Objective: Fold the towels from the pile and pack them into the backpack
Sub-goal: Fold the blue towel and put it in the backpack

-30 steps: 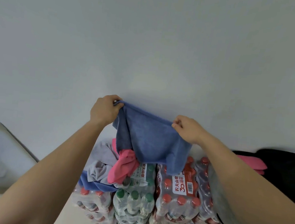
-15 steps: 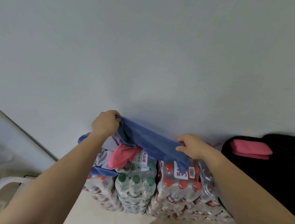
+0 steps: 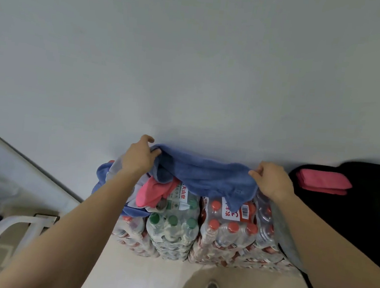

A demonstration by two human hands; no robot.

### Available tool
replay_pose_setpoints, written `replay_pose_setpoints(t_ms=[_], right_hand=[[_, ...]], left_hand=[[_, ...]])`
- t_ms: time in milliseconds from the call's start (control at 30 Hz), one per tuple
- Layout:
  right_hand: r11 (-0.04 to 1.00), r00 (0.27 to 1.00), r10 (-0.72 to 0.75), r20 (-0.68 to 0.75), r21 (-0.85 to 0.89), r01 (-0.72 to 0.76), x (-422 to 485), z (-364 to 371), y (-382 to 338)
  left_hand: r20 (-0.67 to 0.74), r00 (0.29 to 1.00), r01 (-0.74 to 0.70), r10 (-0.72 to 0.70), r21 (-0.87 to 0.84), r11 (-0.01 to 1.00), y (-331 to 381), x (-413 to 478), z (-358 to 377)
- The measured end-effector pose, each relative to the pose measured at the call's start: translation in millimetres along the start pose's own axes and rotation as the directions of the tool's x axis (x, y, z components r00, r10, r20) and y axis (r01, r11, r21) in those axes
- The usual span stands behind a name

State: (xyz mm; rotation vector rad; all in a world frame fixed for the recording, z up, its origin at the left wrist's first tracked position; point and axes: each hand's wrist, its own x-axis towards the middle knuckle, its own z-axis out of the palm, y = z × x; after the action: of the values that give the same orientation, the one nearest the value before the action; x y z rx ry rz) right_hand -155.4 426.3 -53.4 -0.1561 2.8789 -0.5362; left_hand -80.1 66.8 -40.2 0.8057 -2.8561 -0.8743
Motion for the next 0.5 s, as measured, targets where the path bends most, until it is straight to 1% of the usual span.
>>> replay_pose_setpoints(t_ms=[67,133,200,267,333,400,500], right_hand=[[0.996,0.999,-0.036,0.035,0.086,0.033,-11.1,11.8,-15.5],[0.972,0.986,-0.152,0.071,0.19,0.136,-23.4,26.0,-36.8],[0.934,0.949,-0.291,0.12,0.248,0.256,-36.3,37.1,-59.6],[0.897,0.9,-0.398,0.178,0.282,0.341,-47.4,43.4,-80.9],[0.878,0.873,-0.435,0.218,0.318,0.358,-52.2,47.4,-96.3],[0.871,0.864,-0.441,0.244,0.349,0.346,-52.9,49.3,-105.1],[0.849,0.831,-0.475,0.291,0.398,0.346,-52.3,49.1,-112.7]], left_hand=[[-0.011,1.0,0.007,-0.008,-0.072,0.997,5.0,-14.8,8.2],[-0.019,0.999,-0.042,0.041,-0.1,0.994,8.0,-32.5,19.0],[0.003,0.994,-0.113,0.114,-0.108,0.988,8.2,-49.4,29.2],[0.007,0.988,-0.155,0.157,-0.111,0.982,3.6,-61.2,36.0],[-0.006,0.988,-0.156,0.157,-0.16,0.975,-4.5,-66.4,39.8],[-0.025,0.988,-0.151,0.149,-0.224,0.963,-11.1,-71.7,40.3],[-0.086,0.988,-0.147,0.128,-0.273,0.951,-17.9,-79.8,40.2]])
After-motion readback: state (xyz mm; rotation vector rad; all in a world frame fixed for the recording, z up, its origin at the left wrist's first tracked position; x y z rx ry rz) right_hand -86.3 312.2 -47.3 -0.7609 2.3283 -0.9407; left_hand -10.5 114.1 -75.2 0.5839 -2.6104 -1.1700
